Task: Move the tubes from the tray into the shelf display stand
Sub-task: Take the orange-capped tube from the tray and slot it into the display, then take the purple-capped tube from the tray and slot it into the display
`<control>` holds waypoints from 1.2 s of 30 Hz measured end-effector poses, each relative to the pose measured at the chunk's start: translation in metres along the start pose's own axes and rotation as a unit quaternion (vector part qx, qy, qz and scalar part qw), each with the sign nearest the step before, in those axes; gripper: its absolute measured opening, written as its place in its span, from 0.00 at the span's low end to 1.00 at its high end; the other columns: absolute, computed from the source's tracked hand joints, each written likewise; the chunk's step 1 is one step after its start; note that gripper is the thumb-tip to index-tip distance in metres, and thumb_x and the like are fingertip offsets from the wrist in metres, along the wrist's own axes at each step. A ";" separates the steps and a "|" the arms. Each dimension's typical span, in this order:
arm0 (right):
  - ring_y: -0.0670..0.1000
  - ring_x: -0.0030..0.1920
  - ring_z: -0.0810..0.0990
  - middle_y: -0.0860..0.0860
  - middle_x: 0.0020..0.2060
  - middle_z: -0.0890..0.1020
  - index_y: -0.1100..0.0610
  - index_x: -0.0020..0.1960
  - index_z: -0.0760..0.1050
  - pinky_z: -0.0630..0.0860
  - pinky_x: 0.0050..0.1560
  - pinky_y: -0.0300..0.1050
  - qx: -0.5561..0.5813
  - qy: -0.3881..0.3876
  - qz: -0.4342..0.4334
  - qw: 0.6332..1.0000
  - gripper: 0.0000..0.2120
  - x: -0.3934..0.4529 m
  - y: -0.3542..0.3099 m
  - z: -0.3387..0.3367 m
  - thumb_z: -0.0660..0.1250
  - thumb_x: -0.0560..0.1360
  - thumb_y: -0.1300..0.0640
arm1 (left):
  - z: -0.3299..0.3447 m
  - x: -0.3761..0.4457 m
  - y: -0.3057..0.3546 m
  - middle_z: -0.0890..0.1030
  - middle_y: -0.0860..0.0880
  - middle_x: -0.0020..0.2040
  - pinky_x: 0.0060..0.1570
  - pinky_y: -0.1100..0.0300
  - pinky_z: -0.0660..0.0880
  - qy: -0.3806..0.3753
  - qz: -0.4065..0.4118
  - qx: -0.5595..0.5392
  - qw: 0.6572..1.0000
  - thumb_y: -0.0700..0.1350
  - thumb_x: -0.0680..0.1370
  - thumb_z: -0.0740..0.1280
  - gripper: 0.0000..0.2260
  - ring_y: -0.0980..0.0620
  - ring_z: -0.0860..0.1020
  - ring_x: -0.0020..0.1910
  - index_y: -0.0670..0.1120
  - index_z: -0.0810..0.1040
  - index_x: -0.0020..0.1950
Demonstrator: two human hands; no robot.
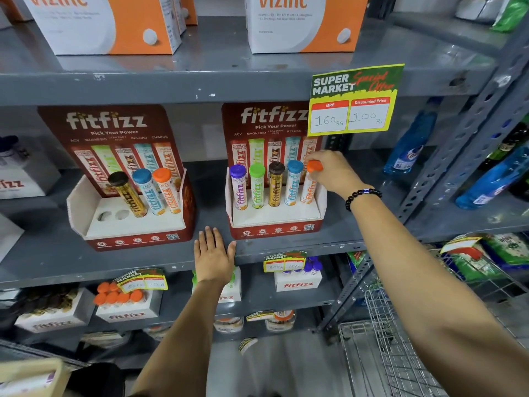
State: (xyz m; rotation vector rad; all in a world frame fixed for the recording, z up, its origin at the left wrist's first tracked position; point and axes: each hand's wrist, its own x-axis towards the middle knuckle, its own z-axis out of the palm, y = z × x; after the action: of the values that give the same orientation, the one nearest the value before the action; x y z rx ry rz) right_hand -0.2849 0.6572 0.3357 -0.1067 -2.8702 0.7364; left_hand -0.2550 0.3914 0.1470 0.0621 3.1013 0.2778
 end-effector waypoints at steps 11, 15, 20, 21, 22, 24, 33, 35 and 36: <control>0.57 0.68 0.70 0.58 0.67 0.73 0.61 0.66 0.69 0.66 0.70 0.52 0.052 0.160 -0.118 0.979 0.20 -0.027 -0.036 0.026 0.63 0.75 0.65 | -0.011 -0.012 -0.010 0.47 0.42 0.77 0.73 0.51 0.40 -0.010 0.035 -0.066 0.997 0.56 0.81 0.45 0.28 0.45 0.43 0.75 0.41 0.46 0.75; 0.58 0.66 0.72 0.60 0.64 0.76 0.62 0.64 0.73 0.65 0.69 0.51 0.073 0.159 -0.210 0.962 0.17 -0.045 -0.093 0.067 0.62 0.75 0.65 | -0.016 -0.049 -0.040 0.52 0.42 0.77 0.72 0.53 0.39 0.049 0.050 -0.067 0.995 0.54 0.81 0.50 0.27 0.44 0.47 0.75 0.41 0.50 0.75; 0.57 0.65 0.74 0.59 0.63 0.77 0.62 0.63 0.73 0.65 0.68 0.49 0.082 0.055 -0.337 0.936 0.16 -0.072 -0.187 0.145 0.63 0.75 0.65 | -0.033 -0.103 -0.119 0.72 0.35 0.66 0.58 0.34 0.68 0.098 -0.005 -0.066 0.993 0.48 0.77 0.62 0.22 0.33 0.70 0.64 0.34 0.70 0.66; 0.57 0.64 0.74 0.59 0.62 0.78 0.62 0.63 0.74 0.64 0.67 0.48 0.083 0.036 -0.357 0.930 0.16 -0.079 -0.206 0.162 0.63 0.75 0.65 | -0.037 -0.114 -0.139 0.73 0.35 0.65 0.56 0.34 0.69 0.093 -0.025 -0.064 0.993 0.50 0.78 0.57 0.23 0.33 0.71 0.64 0.34 0.71 0.65; 0.57 0.63 0.75 0.58 0.61 0.79 0.62 0.62 0.74 0.65 0.67 0.48 0.085 0.021 -0.375 0.923 0.16 -0.086 -0.226 0.181 0.63 0.74 0.66 | -0.038 -0.125 -0.161 0.73 0.35 0.65 0.58 0.35 0.69 0.086 -0.045 -0.066 0.993 0.50 0.79 0.54 0.24 0.33 0.71 0.64 0.34 0.70 0.65; 0.58 0.61 0.78 0.59 0.59 0.80 0.63 0.61 0.75 0.66 0.65 0.50 0.094 -0.002 -0.406 0.909 0.16 -0.101 -0.264 0.218 0.65 0.73 0.67 | -0.035 -0.148 -0.204 0.69 0.35 0.68 0.69 0.45 0.60 0.101 -0.090 -0.068 0.988 0.49 0.80 0.54 0.23 0.34 0.68 0.66 0.34 0.68 0.67; 0.60 0.56 0.80 0.62 0.55 0.82 0.66 0.59 0.76 0.69 0.61 0.44 0.082 -0.219 -0.495 0.837 0.17 -0.165 -0.380 0.375 0.64 0.70 0.70 | 0.024 -0.234 -0.335 0.54 0.39 0.76 0.73 0.47 0.45 -0.005 -0.309 -0.097 0.946 0.57 0.79 0.40 0.30 0.39 0.51 0.75 0.39 0.52 0.74; 0.60 0.58 0.78 0.62 0.57 0.81 0.65 0.61 0.74 0.70 0.61 0.47 0.070 -0.285 -0.487 0.823 0.18 -0.174 -0.393 0.408 0.63 0.72 0.70 | 0.035 -0.240 -0.346 0.62 0.36 0.72 0.69 0.40 0.57 -0.005 -0.339 -0.111 0.934 0.58 0.79 0.36 0.34 0.35 0.60 0.71 0.36 0.60 0.72; 0.60 0.59 0.77 0.61 0.58 0.80 0.64 0.62 0.74 0.70 0.60 0.47 0.061 -0.314 -0.488 0.812 0.19 -0.178 -0.399 0.424 0.63 0.71 0.71 | 0.039 -0.241 -0.350 0.65 0.35 0.71 0.67 0.39 0.61 -0.007 -0.356 -0.122 0.926 0.58 0.79 0.35 0.35 0.34 0.64 0.69 0.35 0.63 0.70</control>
State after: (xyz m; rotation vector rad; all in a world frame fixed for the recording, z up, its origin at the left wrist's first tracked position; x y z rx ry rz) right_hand -0.1996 0.0882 0.1364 1.7739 -2.7465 0.7694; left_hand -0.0257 0.0441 0.0525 -1.0236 2.7906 0.6046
